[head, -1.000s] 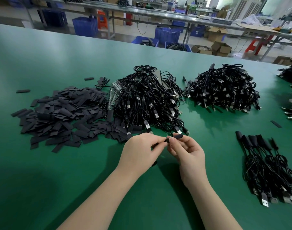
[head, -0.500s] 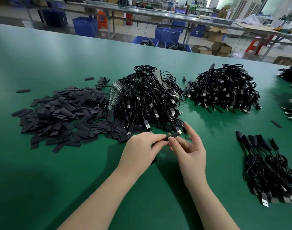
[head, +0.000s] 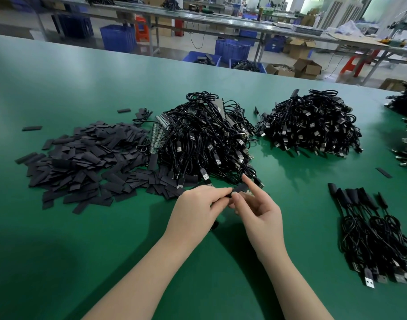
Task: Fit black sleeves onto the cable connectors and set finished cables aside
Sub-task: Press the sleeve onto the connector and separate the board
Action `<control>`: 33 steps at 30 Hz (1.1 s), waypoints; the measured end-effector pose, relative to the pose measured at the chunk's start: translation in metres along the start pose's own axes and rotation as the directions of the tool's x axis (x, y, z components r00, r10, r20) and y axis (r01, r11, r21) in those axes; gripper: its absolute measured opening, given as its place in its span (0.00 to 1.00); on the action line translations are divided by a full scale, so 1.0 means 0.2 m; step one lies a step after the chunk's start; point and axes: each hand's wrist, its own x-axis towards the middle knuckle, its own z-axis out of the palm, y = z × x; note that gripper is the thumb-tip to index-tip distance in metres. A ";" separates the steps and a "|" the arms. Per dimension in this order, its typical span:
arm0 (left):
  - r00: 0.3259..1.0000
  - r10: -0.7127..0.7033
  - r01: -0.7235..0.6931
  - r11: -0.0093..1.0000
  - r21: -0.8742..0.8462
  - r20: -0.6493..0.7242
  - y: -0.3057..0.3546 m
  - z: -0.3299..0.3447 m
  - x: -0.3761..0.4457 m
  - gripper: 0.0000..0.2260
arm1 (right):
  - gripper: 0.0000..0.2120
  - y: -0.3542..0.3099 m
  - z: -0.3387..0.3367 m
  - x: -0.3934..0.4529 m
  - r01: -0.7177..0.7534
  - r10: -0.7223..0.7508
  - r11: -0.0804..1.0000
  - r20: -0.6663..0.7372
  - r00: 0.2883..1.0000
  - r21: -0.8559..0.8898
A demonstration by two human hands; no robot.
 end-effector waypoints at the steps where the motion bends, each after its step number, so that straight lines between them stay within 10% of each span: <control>1: 1.000 -0.001 0.001 1.000 -0.007 -0.006 0.00 0.00 0.00 0.10 | 0.23 0.00 0.00 0.00 -0.005 0.005 1.000 0.007 1.000 0.013; 9: 1.000 -0.012 0.012 1.000 -0.007 0.015 -0.01 0.00 0.00 0.20 | 0.08 0.01 0.01 0.00 -0.047 0.054 0.996 0.106 0.993 -0.070; 24: 0.959 -0.055 0.016 0.990 0.141 0.276 -0.02 0.01 0.00 0.19 | 0.14 0.00 -0.08 0.07 -0.124 0.154 0.976 -0.162 0.975 0.181; 33: 0.977 -0.081 0.070 0.995 0.064 0.196 -0.05 0.03 0.01 0.15 | 0.07 0.01 -0.04 0.05 -0.174 0.181 0.980 -0.070 0.981 0.098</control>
